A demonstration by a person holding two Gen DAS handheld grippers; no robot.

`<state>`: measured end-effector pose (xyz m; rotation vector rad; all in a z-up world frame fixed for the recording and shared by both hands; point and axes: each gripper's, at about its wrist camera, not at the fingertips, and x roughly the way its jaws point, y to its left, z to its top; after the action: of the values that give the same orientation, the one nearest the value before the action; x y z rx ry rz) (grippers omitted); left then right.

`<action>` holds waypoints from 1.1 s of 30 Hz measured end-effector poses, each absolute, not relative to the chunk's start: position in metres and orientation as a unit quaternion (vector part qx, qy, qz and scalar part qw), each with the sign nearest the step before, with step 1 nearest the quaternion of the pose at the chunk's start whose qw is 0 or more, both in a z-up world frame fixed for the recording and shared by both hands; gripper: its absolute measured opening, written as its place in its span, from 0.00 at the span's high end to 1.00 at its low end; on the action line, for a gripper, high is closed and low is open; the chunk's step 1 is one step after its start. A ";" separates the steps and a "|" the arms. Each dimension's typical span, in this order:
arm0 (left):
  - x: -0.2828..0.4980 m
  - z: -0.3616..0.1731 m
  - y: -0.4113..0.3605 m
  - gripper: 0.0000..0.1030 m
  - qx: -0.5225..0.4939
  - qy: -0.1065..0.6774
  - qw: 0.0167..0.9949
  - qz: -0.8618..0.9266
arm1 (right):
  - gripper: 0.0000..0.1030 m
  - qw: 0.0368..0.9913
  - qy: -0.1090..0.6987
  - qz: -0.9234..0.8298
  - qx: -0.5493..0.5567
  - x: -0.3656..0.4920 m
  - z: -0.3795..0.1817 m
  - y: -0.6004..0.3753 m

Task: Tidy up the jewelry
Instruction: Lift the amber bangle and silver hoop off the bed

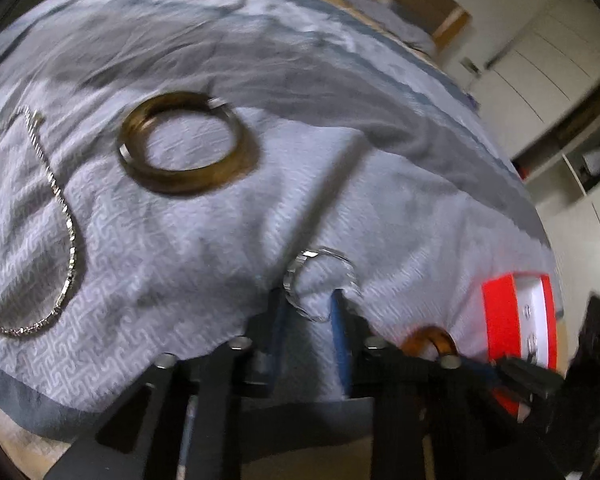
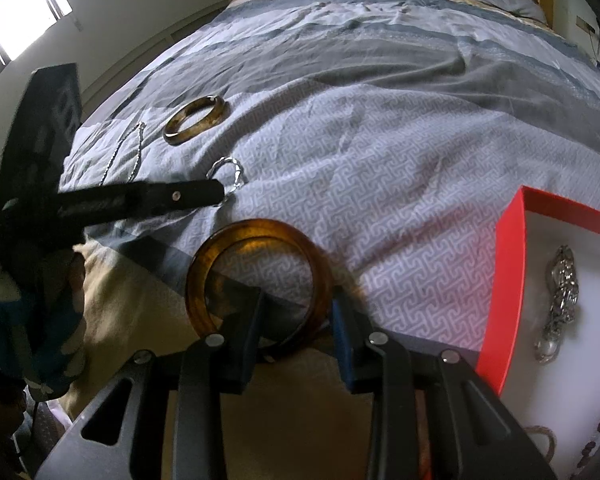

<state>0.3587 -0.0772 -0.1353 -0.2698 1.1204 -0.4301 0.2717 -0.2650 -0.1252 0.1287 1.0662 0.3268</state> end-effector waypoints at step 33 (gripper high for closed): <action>0.352 -0.133 -0.123 0.52 -0.030 0.510 0.828 -0.229 | 0.90 0.855 0.494 0.142 0.075 0.268 -0.131 -0.261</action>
<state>0.3524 -0.1228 -0.1326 -0.0638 1.0831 -0.4860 0.2679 -0.2607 -0.1307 0.1578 1.0391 0.2980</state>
